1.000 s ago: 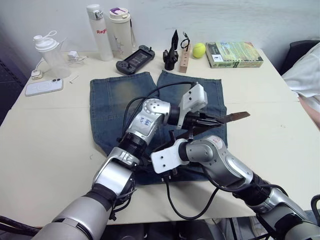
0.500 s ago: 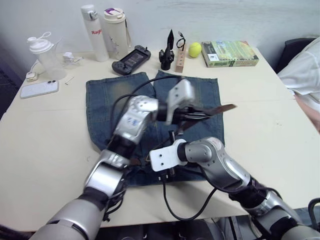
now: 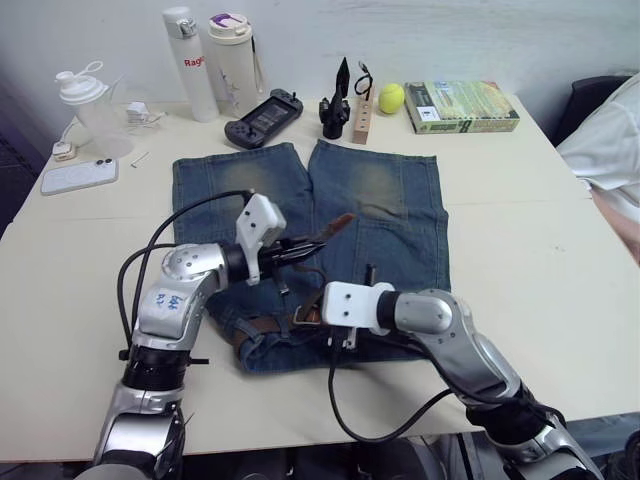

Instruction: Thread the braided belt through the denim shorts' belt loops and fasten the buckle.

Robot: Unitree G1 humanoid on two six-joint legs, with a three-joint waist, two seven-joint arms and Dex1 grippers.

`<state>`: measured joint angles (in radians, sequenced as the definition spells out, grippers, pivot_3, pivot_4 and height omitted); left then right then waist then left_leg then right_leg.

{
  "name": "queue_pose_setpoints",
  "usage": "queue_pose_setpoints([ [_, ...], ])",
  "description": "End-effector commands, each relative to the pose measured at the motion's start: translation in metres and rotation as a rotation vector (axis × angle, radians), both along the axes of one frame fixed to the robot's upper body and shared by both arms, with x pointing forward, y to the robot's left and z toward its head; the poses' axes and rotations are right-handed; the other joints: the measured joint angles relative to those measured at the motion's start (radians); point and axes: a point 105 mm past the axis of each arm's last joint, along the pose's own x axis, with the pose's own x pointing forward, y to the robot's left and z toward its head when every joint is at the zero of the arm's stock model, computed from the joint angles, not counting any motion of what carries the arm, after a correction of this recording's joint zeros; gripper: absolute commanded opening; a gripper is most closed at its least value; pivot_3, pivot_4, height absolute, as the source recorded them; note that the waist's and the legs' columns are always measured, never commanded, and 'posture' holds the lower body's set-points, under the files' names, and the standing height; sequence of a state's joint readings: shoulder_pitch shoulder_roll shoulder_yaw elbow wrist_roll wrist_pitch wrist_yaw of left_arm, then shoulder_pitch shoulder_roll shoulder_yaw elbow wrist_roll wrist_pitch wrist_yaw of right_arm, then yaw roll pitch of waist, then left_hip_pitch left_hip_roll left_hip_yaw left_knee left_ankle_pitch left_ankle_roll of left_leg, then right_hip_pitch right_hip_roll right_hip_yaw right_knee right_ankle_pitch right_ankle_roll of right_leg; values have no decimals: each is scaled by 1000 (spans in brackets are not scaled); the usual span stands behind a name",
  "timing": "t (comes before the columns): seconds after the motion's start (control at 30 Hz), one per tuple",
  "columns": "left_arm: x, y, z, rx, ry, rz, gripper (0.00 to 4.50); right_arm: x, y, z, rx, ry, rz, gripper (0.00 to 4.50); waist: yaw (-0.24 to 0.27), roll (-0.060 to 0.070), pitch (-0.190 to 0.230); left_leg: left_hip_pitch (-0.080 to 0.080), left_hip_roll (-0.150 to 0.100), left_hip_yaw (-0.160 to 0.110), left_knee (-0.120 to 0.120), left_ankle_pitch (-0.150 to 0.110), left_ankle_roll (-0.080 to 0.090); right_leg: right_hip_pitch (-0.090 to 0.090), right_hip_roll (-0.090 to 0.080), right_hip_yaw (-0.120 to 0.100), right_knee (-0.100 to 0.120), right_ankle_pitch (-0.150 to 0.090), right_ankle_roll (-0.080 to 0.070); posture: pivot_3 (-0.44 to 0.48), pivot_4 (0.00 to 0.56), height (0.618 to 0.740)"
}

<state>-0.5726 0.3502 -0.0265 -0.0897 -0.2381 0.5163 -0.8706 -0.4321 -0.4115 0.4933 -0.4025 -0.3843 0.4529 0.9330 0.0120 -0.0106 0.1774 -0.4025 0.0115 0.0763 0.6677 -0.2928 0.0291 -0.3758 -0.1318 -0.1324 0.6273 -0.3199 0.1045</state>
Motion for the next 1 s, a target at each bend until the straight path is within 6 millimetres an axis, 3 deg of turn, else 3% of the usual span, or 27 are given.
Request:
queue_pose_setpoints([
  [0.03, -30, 49, -6, 188, -142, 82, 339, 1, -14, 30, 203, 58, -128, 22, -3, 0, 1, 0, 0, 0, 0, 0, 0, 0, 0, 0, 0, 0, 0, 0, 150, 720],
  [0.17, -50, 74, -16, 358, -227, 44, 339, -4, -18, 36, 240, 82, -150, 22, -13, 1, 1, 0, 1, 0, -2, 0, -1, -1, 0, 0, 0, 0, 0, 0, 150, 720],
  [0.27, -57, 85, -16, 390, -248, 42, 339, -9, -23, 43, 268, 88, -153, 22, -15, 2, 2, 0, 1, 0, -3, 0, -1, -1, 0, 1, -1, 0, -1, 0, 150, 720],
  [0.37, -62, 92, -21, 416, -249, 41, 339, -19, -29, 45, 287, 112, -127, 804, -12, 3, 3, 0, 1, -1, -3, 0, -2, -1, -2, 2, -1, 0, -1, 0, 150, 720],
  [0.6, -63, 93, -30, 412, -238, 47, 339, -42, -29, 26, 217, 196, -38, 4031, -14, 4, 3, 0, 1, -1, -4, -1, -2, -1, -3, 3, -1, 0, -1, 0, 150, 720],
  [0.8, -61, 93, -30, 398, -222, 60, 339, -40, -28, 7, 140, 164, -46, 4031, -14, 4, 3, 0, 2, -1, -4, -1, -2, -1, -3, 3, -2, 0, -1, 0, 150, 720],
  [1.0, -57, 101, -30, 393, -206, 89, 339, -27, -31, 0, 122, 98, -115, 4031, -13, 4, 3, 0, 1, -1, -3, -1, -2, -1, -2, 2, -1, 0, -1, 0, 150, 720],
])
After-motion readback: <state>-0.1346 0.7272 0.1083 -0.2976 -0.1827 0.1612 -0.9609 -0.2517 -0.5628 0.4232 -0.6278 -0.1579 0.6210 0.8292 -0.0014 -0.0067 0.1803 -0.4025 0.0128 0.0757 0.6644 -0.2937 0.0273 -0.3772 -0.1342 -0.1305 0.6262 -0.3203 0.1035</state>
